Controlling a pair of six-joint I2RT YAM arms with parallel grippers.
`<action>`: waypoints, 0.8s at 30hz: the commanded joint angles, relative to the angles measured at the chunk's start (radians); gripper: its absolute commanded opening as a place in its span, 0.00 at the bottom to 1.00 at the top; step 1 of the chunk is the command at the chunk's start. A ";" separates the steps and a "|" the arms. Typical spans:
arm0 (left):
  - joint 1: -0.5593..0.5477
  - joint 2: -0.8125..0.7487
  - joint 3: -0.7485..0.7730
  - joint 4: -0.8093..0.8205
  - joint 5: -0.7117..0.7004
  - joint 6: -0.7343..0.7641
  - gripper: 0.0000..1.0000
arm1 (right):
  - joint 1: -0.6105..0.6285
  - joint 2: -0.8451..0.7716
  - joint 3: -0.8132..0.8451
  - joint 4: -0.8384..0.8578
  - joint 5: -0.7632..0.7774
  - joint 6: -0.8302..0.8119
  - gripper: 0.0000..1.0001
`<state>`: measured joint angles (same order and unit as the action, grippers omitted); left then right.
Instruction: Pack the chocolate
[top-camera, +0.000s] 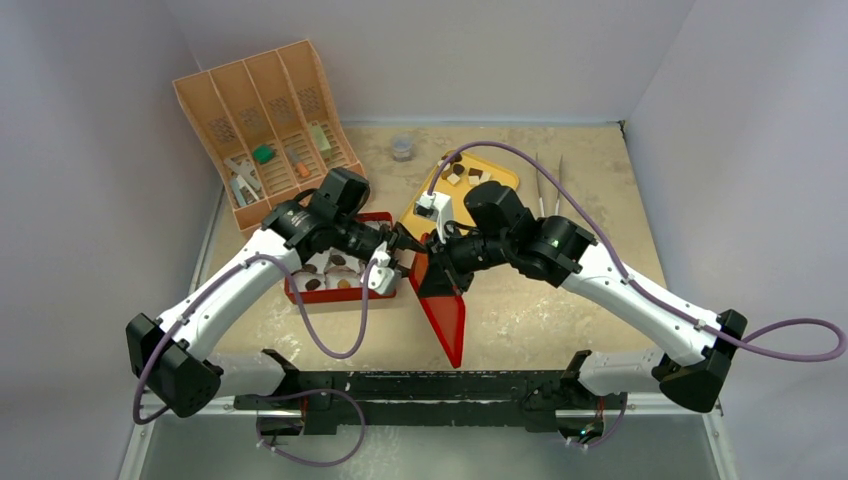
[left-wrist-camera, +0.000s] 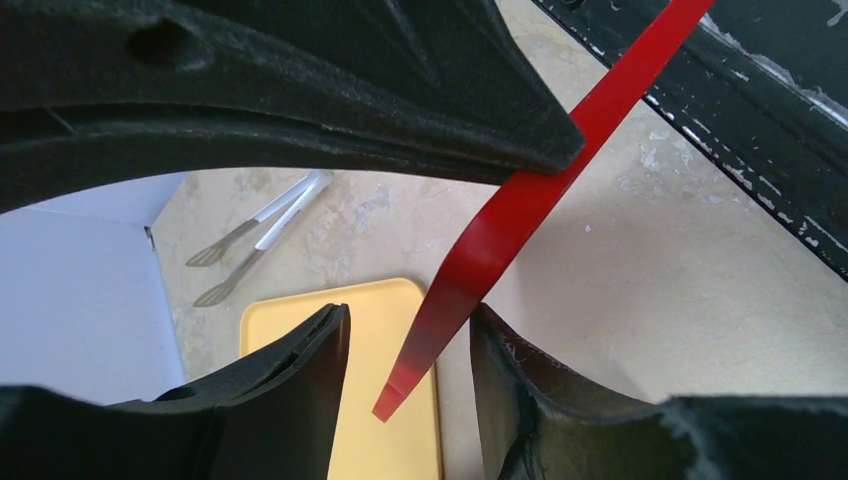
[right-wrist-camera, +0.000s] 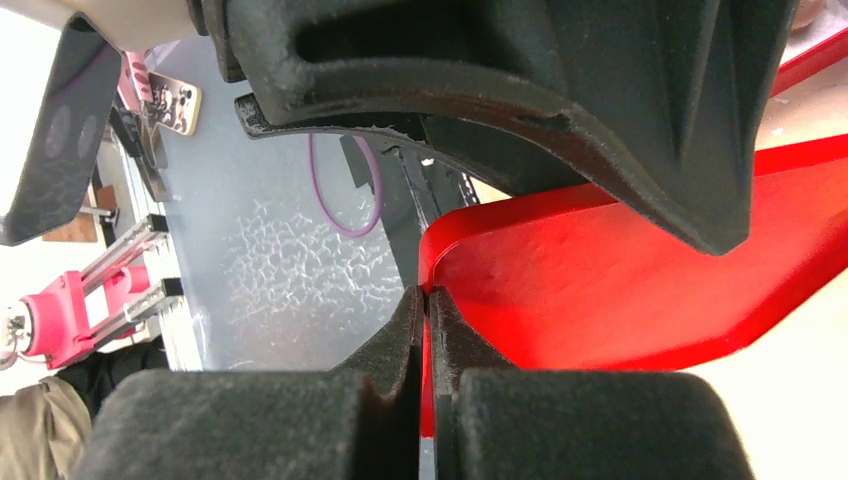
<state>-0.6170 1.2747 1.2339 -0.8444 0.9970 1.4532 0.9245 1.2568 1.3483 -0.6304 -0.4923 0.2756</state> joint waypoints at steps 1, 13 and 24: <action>0.001 0.012 0.015 -0.041 0.090 0.042 0.47 | 0.002 -0.026 0.049 0.058 -0.032 -0.043 0.00; 0.002 0.146 0.164 -0.410 0.087 0.338 0.28 | 0.002 -0.032 0.080 0.056 -0.022 -0.077 0.00; 0.008 -0.157 -0.201 0.765 -0.172 -0.818 0.00 | 0.002 -0.149 0.106 0.140 0.554 0.047 0.45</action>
<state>-0.6098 1.2507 1.1538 -0.7338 0.9535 1.2129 0.9257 1.1717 1.4052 -0.5995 -0.2230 0.2615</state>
